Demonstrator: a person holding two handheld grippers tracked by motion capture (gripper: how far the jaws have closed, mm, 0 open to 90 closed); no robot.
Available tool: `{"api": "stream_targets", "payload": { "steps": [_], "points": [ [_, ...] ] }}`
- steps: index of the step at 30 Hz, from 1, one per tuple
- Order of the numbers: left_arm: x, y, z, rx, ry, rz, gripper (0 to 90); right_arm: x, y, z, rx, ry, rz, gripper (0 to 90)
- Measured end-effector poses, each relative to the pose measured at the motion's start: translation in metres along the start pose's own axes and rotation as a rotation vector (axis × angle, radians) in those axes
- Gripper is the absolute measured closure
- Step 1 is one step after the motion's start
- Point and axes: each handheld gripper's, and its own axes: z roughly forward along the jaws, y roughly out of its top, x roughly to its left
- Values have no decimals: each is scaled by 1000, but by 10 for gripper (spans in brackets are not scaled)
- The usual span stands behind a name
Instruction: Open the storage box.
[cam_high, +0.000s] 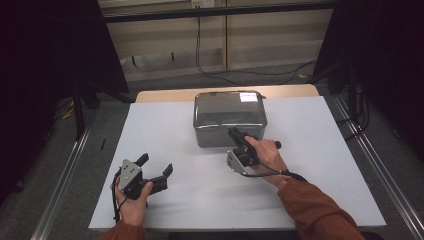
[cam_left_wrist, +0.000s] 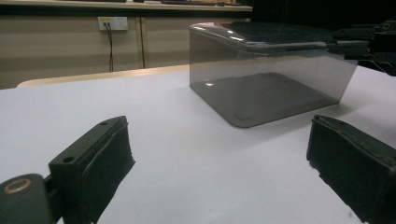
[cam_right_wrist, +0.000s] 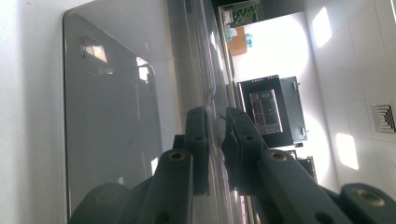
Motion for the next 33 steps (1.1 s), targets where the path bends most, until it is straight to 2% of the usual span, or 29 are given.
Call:
{"api": "stream_targets", "payload": {
  "steps": [7, 11, 16, 18, 19, 21, 24, 27, 29, 33],
  "points": [
    [3, 1, 1, 8, 1, -4, 62, -1, 0, -1, -3, -15, 3, 808],
    [5, 3, 2, 9, -36, -3, 60, -2, 0, -1, -4, -24, 0, 808],
    [6, 5, 3, -2, -45, -5, 54, -3, -1, -1, -4, -26, -3, 802],
    [6, 7, 4, -1, -69, -17, 47, -4, -1, 0, -6, -31, -6, 801],
    [5, 9, 5, -7, -74, -14, 42, -5, -1, 0, -4, -31, -8, 802],
    [2, 11, 7, -14, -56, 14, 37, -6, 0, 0, -4, -38, -7, 802],
    [1, 14, 11, -20, -49, 19, 34, -8, 0, 1, -3, -42, -3, 800],
    [0, 16, 15, -29, -66, 7, 25, -10, -1, 1, -6, -47, 6, 798],
    [0, 17, 18, -24, -65, 26, 24, -10, -1, 1, -5, -46, 13, 797],
    [-2, 19, 25, -20, -75, 36, 21, -12, -1, 2, -5, -46, 21, 797]
  ]
}}
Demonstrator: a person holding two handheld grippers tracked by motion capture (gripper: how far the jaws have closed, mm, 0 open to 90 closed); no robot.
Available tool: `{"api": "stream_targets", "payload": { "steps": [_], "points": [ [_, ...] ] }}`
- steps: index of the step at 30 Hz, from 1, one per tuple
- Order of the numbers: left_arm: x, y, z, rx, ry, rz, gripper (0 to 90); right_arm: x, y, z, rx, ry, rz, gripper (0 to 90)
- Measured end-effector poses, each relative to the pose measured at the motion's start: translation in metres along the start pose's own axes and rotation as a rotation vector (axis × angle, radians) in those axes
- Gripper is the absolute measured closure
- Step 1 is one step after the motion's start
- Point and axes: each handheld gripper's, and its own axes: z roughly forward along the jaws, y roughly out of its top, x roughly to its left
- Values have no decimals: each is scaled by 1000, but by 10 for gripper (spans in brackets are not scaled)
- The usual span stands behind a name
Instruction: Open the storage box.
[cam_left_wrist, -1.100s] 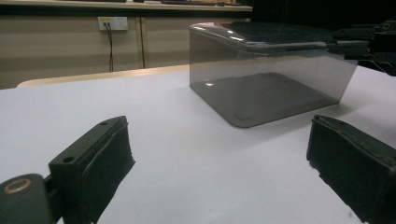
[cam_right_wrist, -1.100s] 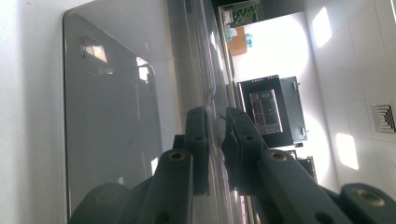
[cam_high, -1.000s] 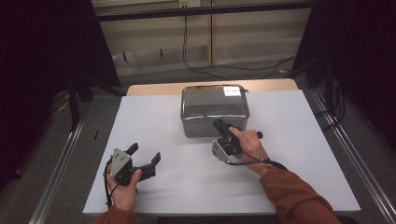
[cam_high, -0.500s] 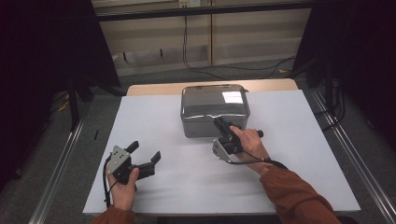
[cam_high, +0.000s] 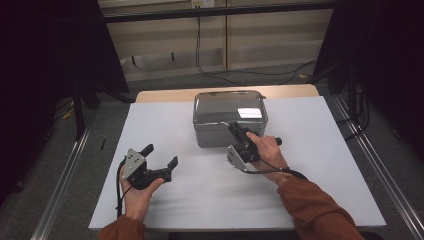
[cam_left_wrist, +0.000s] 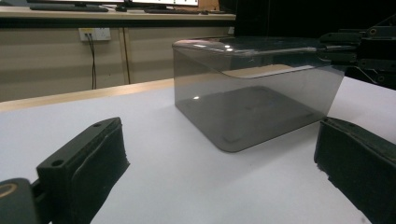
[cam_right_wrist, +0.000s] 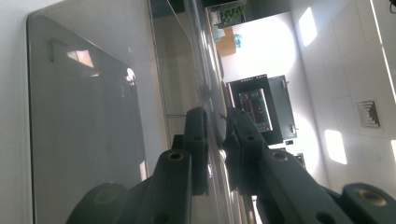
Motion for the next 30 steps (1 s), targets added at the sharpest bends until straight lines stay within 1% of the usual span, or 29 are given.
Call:
{"api": "stream_targets", "payload": {
  "steps": [1, 3, 4, 6, 7, 8, 9, 11, 14, 18, 19, 20, 21, 22, 23, 25, 26, 28, 30],
  "points": [
    [0, 0, 2, 2, 2, 8, 19, 0, 0, 0, -1, -1, 8, 796],
    [-1, 2, 7, 1, 12, 0, 12, -1, 0, 0, -3, -2, 7, 797],
    [-1, 3, 9, 1, 0, 7, 12, -1, 0, 0, -3, -2, 7, 797],
    [-2, 5, 13, 0, 3, 17, 14, -2, 0, 0, -1, -2, 9, 798],
    [-2, 6, 15, 0, -5, 22, 14, -2, 0, 0, -1, -3, 19, 798],
    [-2, 6, 17, -3, -10, 20, 16, -3, 0, 0, -4, -3, 18, 798],
    [-2, 7, 19, 2, -9, 27, 18, -3, 1, 0, -4, -6, 19, 798],
    [-2, 10, 23, 0, -21, 37, 18, -4, 1, 0, -4, -8, 19, 799],
    [-3, 13, 28, -8, -31, 35, 23, -5, 1, 1, -8, -10, 23, 799],
    [-3, 16, 33, -5, -44, 47, 32, -6, 1, 1, -10, -13, 24, 800],
    [-3, 16, 34, -5, -45, 54, 44, -6, 1, 0, -7, -12, 26, 799],
    [-4, 17, 35, -8, -43, 47, 44, -6, 1, 0, -8, -12, 23, 800],
    [-4, 17, 36, -10, -37, 53, 43, -7, 1, 0, -10, -12, 21, 800],
    [-6, 18, 37, -15, -42, 41, 39, -7, 1, 0, -9, -13, 26, 800],
    [-6, 19, 38, -16, -49, 47, 37, -8, 1, 1, -11, -14, 27, 801],
    [-8, 21, 40, -15, -48, 60, 37, -10, 1, 1, -13, -14, 28, 801],
    [-8, 22, 42, -20, -53, 55, 37, -10, 1, 1, -14, -17, 32, 802],
    [-8, 23, 45, -13, -49, 65, 37, -12, 1, 1, -12, -17, 32, 803],
    [-9, 24, 49, -23, -53, 64, 37, -13, 2, 1, -14, -18, 28, 804]
  ]
}}
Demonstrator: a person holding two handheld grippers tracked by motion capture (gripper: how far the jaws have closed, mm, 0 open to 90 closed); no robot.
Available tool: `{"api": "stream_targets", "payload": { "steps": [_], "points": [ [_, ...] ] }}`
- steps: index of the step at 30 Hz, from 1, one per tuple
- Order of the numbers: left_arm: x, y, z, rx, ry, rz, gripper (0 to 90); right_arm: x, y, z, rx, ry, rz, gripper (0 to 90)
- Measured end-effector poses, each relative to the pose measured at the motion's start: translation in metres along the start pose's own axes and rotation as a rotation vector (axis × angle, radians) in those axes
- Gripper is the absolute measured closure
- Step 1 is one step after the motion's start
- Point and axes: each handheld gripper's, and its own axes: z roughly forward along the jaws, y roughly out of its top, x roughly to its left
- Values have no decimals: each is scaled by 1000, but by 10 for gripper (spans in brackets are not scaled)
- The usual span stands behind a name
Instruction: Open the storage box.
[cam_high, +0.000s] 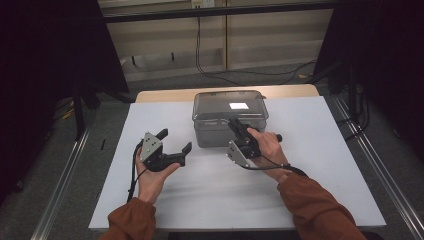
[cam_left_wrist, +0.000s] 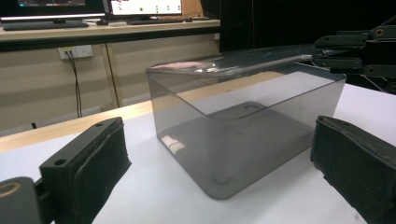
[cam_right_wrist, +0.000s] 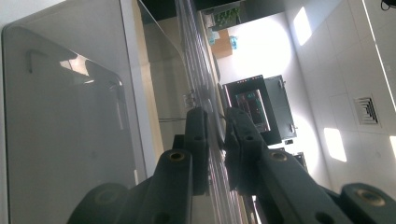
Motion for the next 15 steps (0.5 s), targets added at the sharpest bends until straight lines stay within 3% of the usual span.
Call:
{"api": "stream_targets", "payload": {
  "steps": [2, 9, 15],
  "points": [
    [1, 1, 5, 4, -9, 24, 37, -1, 0, 0, 0, 0, 5, 803],
    [2, 6, 22, -10, -16, 13, 38, -2, 0, 1, -6, 3, 8, 802],
    [-1, 13, 34, -16, -16, 38, 39, -5, 0, 1, -7, -2, 13, 803]
  ]
}}
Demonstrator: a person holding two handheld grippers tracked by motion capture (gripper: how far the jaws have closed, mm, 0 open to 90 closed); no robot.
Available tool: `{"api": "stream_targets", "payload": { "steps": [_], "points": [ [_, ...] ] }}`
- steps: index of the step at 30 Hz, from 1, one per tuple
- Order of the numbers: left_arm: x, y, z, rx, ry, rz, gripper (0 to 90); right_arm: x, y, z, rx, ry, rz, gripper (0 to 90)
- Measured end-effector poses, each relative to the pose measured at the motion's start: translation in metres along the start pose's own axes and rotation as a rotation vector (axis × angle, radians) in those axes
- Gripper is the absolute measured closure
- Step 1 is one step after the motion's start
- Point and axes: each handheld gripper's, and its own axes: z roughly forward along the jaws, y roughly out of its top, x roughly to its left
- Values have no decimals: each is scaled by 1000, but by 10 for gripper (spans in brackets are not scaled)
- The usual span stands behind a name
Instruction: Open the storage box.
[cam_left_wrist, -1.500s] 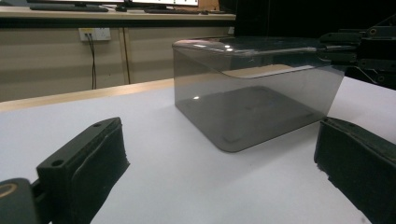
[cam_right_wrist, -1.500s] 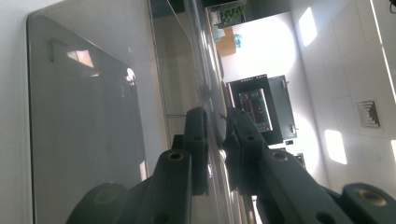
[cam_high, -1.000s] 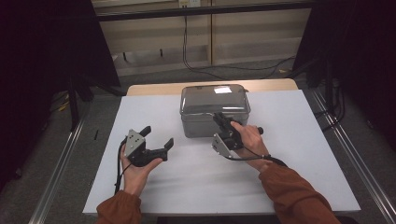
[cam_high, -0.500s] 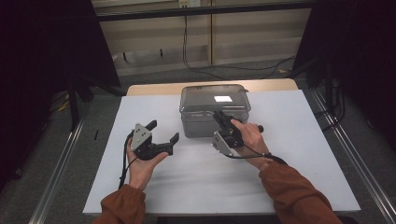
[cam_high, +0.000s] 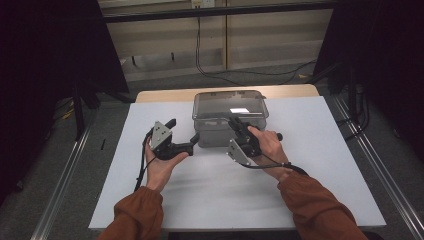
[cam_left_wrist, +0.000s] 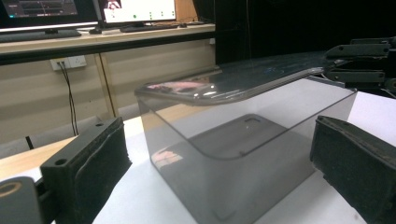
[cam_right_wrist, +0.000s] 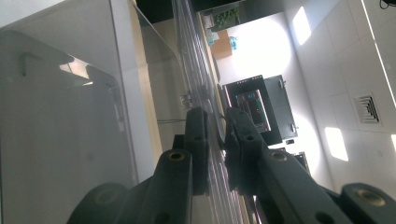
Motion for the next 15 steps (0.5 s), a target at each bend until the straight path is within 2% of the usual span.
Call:
{"api": "stream_targets", "payload": {
  "steps": [1, 3, 7, 12, 15],
  "points": [
    [0, 0, 2, -6, -4, -9, 40, -1, 0, 0, 2, 0, 4, 803],
    [0, 0, 6, 6, -10, 0, 45, -2, 1, 1, -2, -5, 2, 804],
    [3, 0, 11, -4, 4, 42, 49, -2, 1, 1, 2, -14, 20, 803],
    [6, -1, 20, -13, 22, 47, 61, -3, 1, 1, -2, -18, 20, 803],
    [9, -2, 26, -20, 28, 51, 104, -3, 1, 1, 1, -16, 20, 803]
  ]
}}
